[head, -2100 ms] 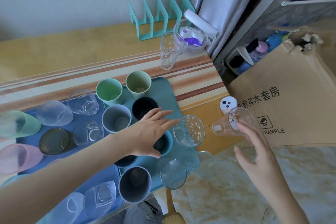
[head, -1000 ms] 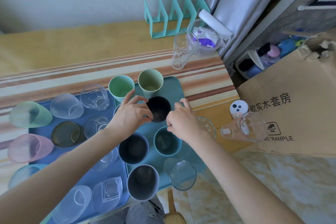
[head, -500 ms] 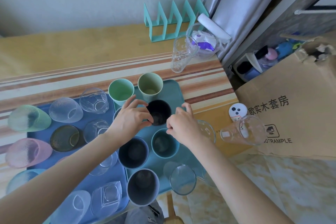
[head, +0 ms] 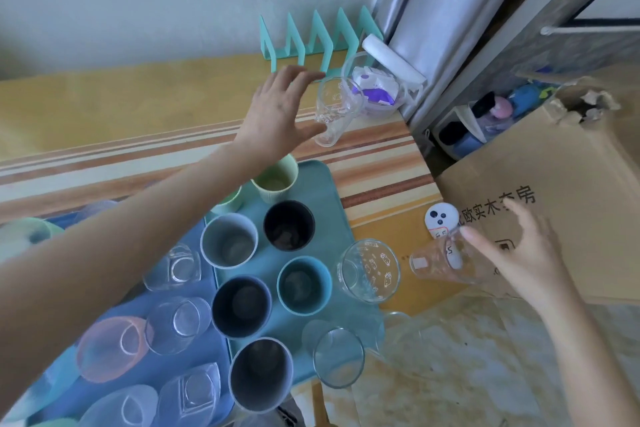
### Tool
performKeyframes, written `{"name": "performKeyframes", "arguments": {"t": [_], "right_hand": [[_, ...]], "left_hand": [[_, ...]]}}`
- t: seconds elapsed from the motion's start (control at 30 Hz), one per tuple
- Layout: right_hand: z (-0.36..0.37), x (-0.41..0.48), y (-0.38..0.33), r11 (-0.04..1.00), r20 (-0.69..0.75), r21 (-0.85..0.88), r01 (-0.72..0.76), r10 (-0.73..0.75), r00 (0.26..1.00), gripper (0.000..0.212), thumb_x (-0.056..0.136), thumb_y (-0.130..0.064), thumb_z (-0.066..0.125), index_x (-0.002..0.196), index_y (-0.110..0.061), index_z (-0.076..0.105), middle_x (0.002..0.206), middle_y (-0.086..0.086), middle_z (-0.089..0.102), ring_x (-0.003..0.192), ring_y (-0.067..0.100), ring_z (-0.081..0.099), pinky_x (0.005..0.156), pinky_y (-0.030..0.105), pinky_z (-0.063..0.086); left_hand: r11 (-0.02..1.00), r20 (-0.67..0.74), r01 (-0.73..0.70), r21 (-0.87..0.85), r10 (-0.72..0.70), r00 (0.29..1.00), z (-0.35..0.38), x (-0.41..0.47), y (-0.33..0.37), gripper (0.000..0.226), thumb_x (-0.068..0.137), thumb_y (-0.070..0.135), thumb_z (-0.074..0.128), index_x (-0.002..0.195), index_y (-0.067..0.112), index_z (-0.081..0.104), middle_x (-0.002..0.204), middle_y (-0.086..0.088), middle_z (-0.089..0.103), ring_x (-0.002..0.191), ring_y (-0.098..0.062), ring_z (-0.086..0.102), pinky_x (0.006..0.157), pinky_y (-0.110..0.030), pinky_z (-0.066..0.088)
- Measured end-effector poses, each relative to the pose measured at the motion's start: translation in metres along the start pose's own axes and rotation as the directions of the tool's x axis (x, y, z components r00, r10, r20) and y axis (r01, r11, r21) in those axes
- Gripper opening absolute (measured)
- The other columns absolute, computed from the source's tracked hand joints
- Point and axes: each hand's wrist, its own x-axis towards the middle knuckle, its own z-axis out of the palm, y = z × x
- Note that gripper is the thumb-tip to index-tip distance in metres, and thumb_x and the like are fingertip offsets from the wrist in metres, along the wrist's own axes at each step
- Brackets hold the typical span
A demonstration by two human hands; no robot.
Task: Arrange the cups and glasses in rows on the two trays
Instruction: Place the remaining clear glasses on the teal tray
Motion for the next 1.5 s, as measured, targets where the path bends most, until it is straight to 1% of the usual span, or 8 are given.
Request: {"name": "performKeyframes", "arguments": {"t": [0.13, 0.33, 0.63, 0.9, 1.17, 1.3, 1.43, 1.5], "right_hand": [[0.021, -0.004, 0.023, 0.986, 0.168, 0.053, -0.159, 0.148, 0.975, 0.119, 0.054, -0.062, 0.077, 0.146, -0.023, 0.013, 0.154, 0.002, 0.011, 0.141, 0.026, 0.017, 0.108, 0.053, 0.025], [0.043, 0.002, 0.026, 0.981, 0.161, 0.136, -0.135, 0.113, 0.981, 0.107, 0.065, -0.033, 0.082, 0.147, -0.019, 0.014, 0.151, 0.007, 0.020, 0.135, 0.026, 0.028, 0.102, 0.045, 0.033], [0.055, 0.005, 0.034, 0.989, 0.072, 0.122, -0.088, 0.080, 0.994, 0.093, 0.064, -0.026, 0.083, 0.140, -0.020, 0.029, 0.139, 0.009, 0.034, 0.123, 0.025, 0.041, 0.081, 0.034, 0.036], [0.049, 0.000, 0.030, 0.991, 0.027, 0.119, -0.066, 0.063, 0.998, 0.089, 0.060, -0.025, 0.084, 0.136, -0.022, 0.037, 0.132, 0.004, 0.042, 0.105, 0.011, 0.043, 0.078, 0.030, 0.036], [-0.001, -0.008, -0.032, 0.982, -0.066, 0.126, 0.141, -0.134, 0.989, 0.086, 0.055, -0.035, 0.084, 0.128, -0.037, 0.038, 0.121, -0.008, 0.041, 0.110, 0.011, 0.048, 0.082, 0.033, 0.042], [0.005, -0.006, -0.078, 0.958, -0.005, 0.150, 0.243, -0.245, 0.970, 0.082, 0.055, -0.047, 0.076, 0.126, -0.037, 0.037, 0.118, -0.011, 0.038, 0.108, 0.006, 0.043, 0.080, 0.029, 0.039], [0.035, -0.005, -0.105, 0.944, 0.059, 0.165, 0.284, -0.297, 0.953, 0.072, 0.060, -0.038, 0.080, 0.117, -0.039, 0.037, 0.115, -0.011, 0.038, 0.091, -0.011, 0.040, 0.071, 0.012, 0.032], [0.054, -0.006, -0.112, 0.945, 0.076, 0.140, 0.295, -0.307, 0.949, 0.078, 0.060, -0.041, 0.080, 0.124, -0.033, 0.036, 0.117, -0.009, 0.038, 0.103, 0.001, 0.043, 0.076, 0.018, 0.034]], "left_hand": [[0.986, 0.300, 0.166, 0.034, -0.168, 0.939, 0.028, 0.055, -0.004, 0.099, 0.069, 0.042, 0.077, 0.146, 0.017, 0.020, 0.151, -0.013, 0.021, 0.134, -0.033, 0.029, 0.111, -0.047, 0.027], [0.970, 0.438, 0.228, 0.084, -0.242, 0.866, 0.065, 0.080, -0.006, 0.114, 0.066, 0.040, 0.080, 0.149, 0.019, 0.006, 0.156, -0.013, 0.004, 0.140, -0.035, 0.020, 0.111, -0.048, 0.026], [0.950, 0.402, 0.309, 0.041, -0.298, 0.865, 0.086, 0.096, -0.012, 0.115, 0.065, 0.038, 0.082, 0.149, 0.013, 0.006, 0.152, -0.017, 0.014, 0.131, -0.036, 0.036, 0.107, -0.043, 0.034], [0.943, 0.320, 0.331, -0.003, -0.313, 0.894, 0.095, 0.099, -0.010, 0.104, 0.061, 0.032, 0.083, 0.143, 0.014, 0.023, 0.140, -0.016, 0.029, 0.117, -0.034, 0.049, 0.097, -0.040, 0.045], [0.988, 0.246, 0.146, -0.041, -0.132, 0.960, 0.034, 0.091, 0.014, 0.100, 0.059, 0.035, 0.083, 0.139, 0.016, 0.027, 0.134, -0.013, 0.035, 0.118, -0.028, 0.048, 0.097, -0.044, 0.043], [0.993, 0.284, 0.093, -0.075, -0.068, 0.956, 0.008, 0.063, 0.027, 0.097, 0.059, 0.034, 0.082, 0.138, 0.017, 0.029, 0.130, -0.010, 0.038, 0.115, -0.026, 0.049, 0.096, -0.039, 0.043], [0.993, 0.349, 0.093, -0.070, -0.064, 0.935, 0.008, 0.036, 0.029, 0.096, 0.056, 0.029, 0.084, 0.136, 0.016, 0.031, 0.127, -0.011, 0.039, 0.112, -0.028, 0.051, 0.093, -0.043, 0.045], [0.995, 0.381, 0.087, -0.038, -0.066, 0.922, 0.014, 0.028, 0.028, 0.095, 0.057, 0.030, 0.084, 0.135, 0.016, 0.031, 0.128, -0.010, 0.038, 0.112, -0.028, 0.051, 0.092, -0.044, 0.046]]}}
